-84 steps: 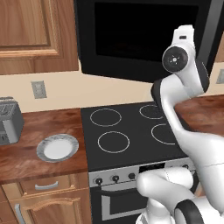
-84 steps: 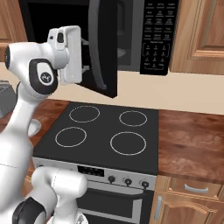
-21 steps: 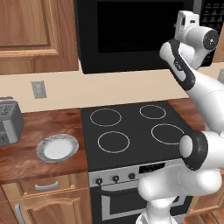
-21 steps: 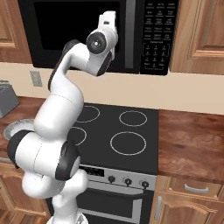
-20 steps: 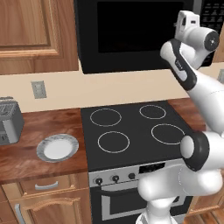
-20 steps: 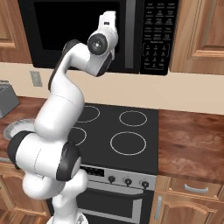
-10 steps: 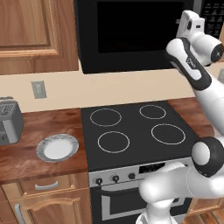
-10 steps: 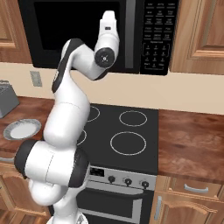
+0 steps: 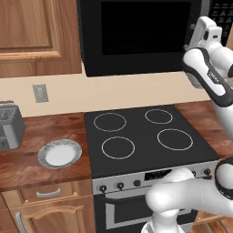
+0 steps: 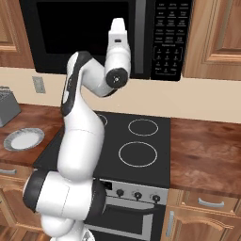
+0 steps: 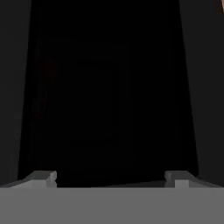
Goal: Pick the squash from the counter and place it in the microwave. Then turn on the microwave.
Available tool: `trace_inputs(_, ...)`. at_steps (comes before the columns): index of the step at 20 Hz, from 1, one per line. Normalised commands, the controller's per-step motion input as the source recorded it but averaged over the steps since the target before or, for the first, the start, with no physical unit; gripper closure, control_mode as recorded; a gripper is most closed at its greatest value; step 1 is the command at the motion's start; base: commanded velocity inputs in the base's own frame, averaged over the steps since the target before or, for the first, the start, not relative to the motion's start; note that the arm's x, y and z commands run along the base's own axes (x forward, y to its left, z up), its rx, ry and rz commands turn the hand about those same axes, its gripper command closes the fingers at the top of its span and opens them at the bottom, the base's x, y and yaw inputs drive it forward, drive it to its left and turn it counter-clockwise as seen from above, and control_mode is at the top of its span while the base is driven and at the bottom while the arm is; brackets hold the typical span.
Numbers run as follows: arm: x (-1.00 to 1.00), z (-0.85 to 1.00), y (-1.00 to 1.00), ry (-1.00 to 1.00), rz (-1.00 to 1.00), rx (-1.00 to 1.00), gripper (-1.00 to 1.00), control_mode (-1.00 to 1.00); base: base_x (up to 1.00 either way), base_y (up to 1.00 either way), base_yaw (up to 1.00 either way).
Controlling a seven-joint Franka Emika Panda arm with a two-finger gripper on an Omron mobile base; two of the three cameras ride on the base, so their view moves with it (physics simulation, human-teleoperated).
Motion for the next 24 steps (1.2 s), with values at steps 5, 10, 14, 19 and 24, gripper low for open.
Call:
trace_inputs(5,-0.49,0.10,0.00,-0.02,0.00,-0.03,-1.00,-1.00,0.00,0.00,0.00)
trace_inputs(10,-0.49,0.14,-0.05,0.00,0.00,-0.08,-1.00,-1.00,0.00,0.00,0.00)
trace_inputs(14,-0.48,0.11,-0.16,0.00,0.00,-0.09,-1.00,-1.00,0.00,0.00,0.00)
trace_inputs(19,-0.54,0.04,-0.31,0.00,0.06,-0.04,-1.00,-1.00,0.00,0.00,0.00)
trace_inputs(24,-0.52,0.01,-0.26,0.00,0.06,-0.01,-1.00,-1.00,0.00,0.00,0.00)
